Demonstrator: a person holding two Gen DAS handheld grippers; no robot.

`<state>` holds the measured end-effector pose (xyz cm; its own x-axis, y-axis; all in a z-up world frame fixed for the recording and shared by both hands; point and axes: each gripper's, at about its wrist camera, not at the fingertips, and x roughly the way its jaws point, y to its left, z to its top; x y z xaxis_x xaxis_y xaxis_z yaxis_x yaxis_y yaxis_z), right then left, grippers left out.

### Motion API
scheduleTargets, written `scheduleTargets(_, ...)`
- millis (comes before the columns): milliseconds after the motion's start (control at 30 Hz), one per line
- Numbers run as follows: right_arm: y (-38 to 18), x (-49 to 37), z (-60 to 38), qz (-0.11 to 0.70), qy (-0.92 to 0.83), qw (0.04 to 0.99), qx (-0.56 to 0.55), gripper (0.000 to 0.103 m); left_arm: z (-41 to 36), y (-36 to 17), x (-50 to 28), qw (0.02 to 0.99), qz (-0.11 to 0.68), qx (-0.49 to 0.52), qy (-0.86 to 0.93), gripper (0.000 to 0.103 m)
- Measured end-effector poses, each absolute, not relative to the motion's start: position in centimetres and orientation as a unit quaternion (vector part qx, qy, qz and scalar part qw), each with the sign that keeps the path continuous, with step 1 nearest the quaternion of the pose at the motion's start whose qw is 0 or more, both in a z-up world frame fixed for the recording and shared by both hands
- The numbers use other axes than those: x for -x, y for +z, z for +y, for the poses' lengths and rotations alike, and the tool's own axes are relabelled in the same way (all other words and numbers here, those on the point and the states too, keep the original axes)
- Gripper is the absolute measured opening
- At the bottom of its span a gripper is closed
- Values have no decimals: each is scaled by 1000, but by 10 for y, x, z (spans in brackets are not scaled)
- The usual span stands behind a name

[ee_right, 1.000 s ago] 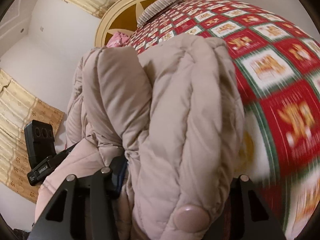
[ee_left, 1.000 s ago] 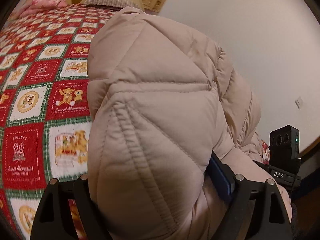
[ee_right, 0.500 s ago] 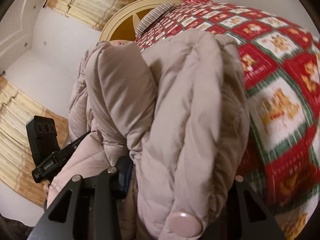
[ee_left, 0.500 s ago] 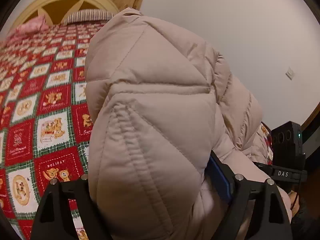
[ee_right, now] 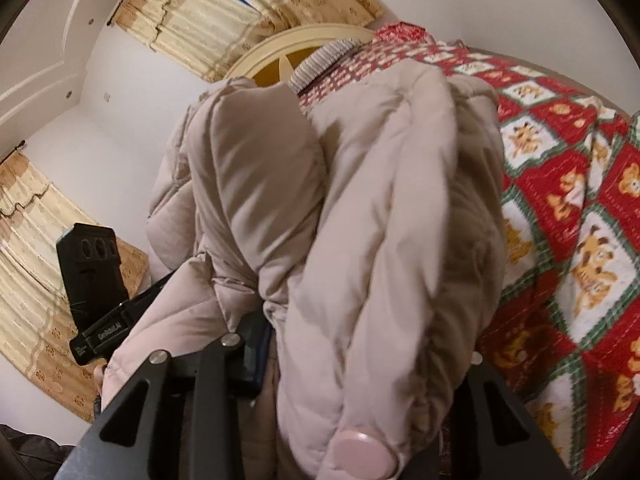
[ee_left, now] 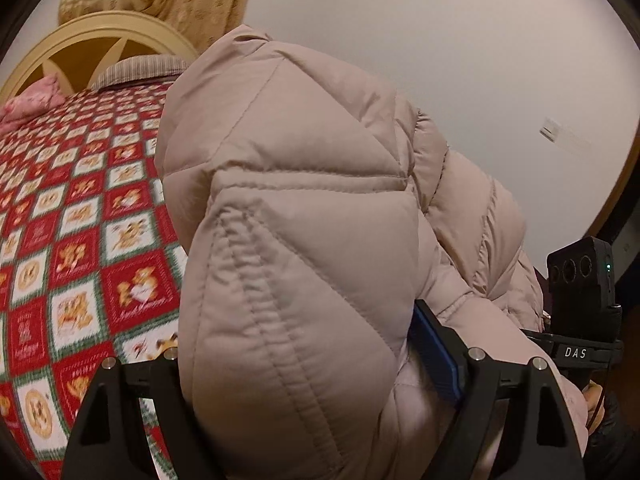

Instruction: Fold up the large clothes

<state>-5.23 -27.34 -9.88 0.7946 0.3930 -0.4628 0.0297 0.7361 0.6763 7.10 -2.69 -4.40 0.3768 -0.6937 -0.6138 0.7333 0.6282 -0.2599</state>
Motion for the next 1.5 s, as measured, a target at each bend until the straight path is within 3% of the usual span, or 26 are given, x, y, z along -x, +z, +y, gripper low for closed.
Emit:
scheduleTargets(600, -77, 76, -340, 224, 19, 914, -338, 39, -141, -18, -83, 794, 314, -75, -515, 84)
scheduleTargets(900, -89, 62, -391, 213, -37, 916, -338, 38, -227, -36, -117, 790, 322, -102, -512, 83)
scheduleTargets(1200, -120, 39, -426, 247, -41, 902, -352, 38, -257, -74, -149, 793, 360, -121, -477, 83)
scheduleTargets(1500, -158, 13, -430, 261, -6, 877, -404, 49, -243, -121, -192, 771, 416, -82, -476, 100)
